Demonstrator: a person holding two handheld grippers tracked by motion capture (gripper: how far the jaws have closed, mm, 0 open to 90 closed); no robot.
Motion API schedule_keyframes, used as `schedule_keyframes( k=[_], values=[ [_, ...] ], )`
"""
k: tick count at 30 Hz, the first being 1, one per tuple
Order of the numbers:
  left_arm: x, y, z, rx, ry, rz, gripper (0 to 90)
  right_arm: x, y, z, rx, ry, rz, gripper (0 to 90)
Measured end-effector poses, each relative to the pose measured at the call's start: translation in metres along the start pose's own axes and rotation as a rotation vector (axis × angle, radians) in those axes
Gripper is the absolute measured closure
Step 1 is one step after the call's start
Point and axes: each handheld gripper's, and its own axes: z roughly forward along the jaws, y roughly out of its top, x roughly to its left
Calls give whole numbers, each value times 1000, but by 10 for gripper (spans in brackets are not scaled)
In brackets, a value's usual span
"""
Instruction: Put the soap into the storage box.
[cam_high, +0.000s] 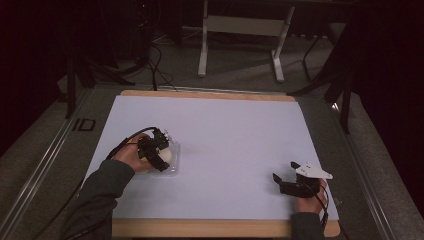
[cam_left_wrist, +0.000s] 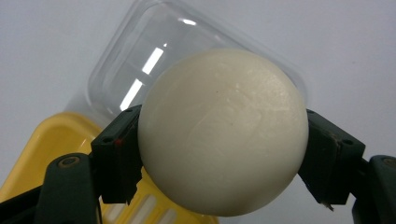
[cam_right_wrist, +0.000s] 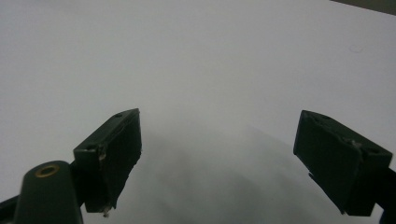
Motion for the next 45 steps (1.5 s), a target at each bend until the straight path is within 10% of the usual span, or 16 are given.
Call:
schedule_keyframes(
  k=[45],
  values=[
    [42, -22, -12, 38, 73, -294, 251, 0, 0, 0, -3, -3, -2, 148]
  ],
)
